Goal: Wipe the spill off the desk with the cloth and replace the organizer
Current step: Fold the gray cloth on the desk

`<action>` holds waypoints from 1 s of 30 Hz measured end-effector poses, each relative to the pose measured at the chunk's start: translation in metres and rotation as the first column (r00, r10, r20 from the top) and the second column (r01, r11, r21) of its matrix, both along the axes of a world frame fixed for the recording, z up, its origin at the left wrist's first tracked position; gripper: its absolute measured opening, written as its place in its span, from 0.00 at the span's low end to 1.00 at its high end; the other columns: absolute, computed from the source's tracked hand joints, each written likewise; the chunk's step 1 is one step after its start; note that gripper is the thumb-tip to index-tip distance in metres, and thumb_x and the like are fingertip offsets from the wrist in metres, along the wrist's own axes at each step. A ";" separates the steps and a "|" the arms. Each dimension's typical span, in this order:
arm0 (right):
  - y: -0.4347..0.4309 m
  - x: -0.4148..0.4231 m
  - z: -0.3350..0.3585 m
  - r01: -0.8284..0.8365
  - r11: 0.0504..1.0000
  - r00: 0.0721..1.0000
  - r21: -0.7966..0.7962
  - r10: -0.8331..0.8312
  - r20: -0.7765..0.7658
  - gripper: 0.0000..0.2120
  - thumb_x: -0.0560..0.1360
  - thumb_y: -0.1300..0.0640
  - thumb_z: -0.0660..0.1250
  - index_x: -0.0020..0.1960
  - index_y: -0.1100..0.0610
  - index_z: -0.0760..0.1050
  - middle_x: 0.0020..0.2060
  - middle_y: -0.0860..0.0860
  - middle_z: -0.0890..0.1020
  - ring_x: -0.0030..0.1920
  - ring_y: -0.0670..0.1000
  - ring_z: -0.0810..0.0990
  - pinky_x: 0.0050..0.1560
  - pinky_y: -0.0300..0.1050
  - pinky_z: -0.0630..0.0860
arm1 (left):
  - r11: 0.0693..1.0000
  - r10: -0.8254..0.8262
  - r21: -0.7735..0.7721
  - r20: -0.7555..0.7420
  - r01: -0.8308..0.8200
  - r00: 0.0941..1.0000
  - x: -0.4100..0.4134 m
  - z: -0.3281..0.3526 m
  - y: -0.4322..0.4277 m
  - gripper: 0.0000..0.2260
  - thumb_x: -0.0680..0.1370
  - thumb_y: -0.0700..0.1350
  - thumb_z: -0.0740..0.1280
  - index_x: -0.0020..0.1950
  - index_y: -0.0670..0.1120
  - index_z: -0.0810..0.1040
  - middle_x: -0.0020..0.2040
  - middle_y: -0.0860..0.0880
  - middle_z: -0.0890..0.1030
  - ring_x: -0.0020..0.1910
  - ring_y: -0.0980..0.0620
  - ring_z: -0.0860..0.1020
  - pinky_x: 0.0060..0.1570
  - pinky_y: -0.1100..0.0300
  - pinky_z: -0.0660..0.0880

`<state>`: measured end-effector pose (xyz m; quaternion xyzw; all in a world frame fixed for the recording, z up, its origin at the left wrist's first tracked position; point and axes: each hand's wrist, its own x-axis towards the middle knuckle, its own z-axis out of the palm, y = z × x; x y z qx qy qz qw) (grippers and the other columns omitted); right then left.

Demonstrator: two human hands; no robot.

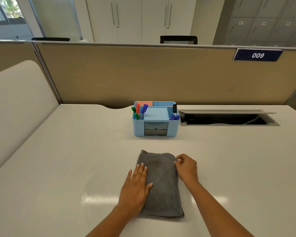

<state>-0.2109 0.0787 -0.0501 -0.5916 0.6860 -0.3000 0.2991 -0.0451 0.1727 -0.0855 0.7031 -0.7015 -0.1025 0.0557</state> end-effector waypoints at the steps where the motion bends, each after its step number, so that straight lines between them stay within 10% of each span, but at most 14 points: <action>1: 0.002 -0.001 0.000 -0.008 1.000 1.000 0.016 0.008 0.016 0.11 0.74 0.62 0.67 0.56 0.65 0.77 0.47 0.61 0.82 0.43 0.52 0.76 0.49 0.43 0.74 | 1.000 0.001 0.001 -0.001 -0.001 1.000 0.000 0.000 0.000 0.27 0.80 0.58 0.43 0.75 0.48 0.39 0.78 0.51 0.40 0.76 0.54 0.40 0.74 0.57 0.36; 11: 0.065 -0.024 0.014 -0.134 0.922 0.990 0.363 0.111 0.083 0.14 0.65 0.54 0.77 0.38 0.55 0.72 0.31 0.49 0.78 0.36 0.53 0.79 0.45 0.49 0.80 | 1.000 -0.002 -0.008 -0.006 0.002 1.000 0.000 0.001 0.002 0.27 0.80 0.57 0.43 0.75 0.48 0.40 0.78 0.50 0.41 0.77 0.54 0.40 0.74 0.57 0.37; 19: 0.091 -0.026 0.010 -0.142 0.949 0.987 0.282 0.158 -0.036 0.18 0.69 0.60 0.74 0.35 0.50 0.64 0.31 0.46 0.73 0.36 0.48 0.73 0.40 0.38 0.70 | 1.000 0.004 0.009 -0.021 -0.004 1.000 -0.001 0.003 0.003 0.27 0.80 0.57 0.44 0.75 0.48 0.40 0.78 0.50 0.42 0.77 0.53 0.41 0.74 0.57 0.38; 25: 0.084 -0.025 0.015 -0.154 0.945 0.982 0.289 0.179 -0.062 0.15 0.69 0.56 0.74 0.47 0.54 0.68 0.38 0.49 0.77 0.40 0.49 0.75 0.39 0.37 0.70 | 0.999 -0.001 0.032 -0.021 0.001 1.000 0.000 0.008 -0.001 0.26 0.80 0.56 0.43 0.76 0.48 0.44 0.78 0.50 0.45 0.77 0.53 0.43 0.74 0.56 0.38; 30: 0.063 0.006 0.022 -0.147 0.989 0.985 0.000 0.146 -0.095 0.12 0.78 0.55 0.62 0.60 0.57 0.73 0.58 0.53 0.79 0.56 0.51 0.77 0.56 0.39 0.72 | 0.993 0.029 -0.112 -0.089 -0.039 0.996 0.005 0.028 -0.019 0.19 0.81 0.49 0.47 0.70 0.48 0.66 0.72 0.49 0.69 0.71 0.51 0.66 0.72 0.57 0.56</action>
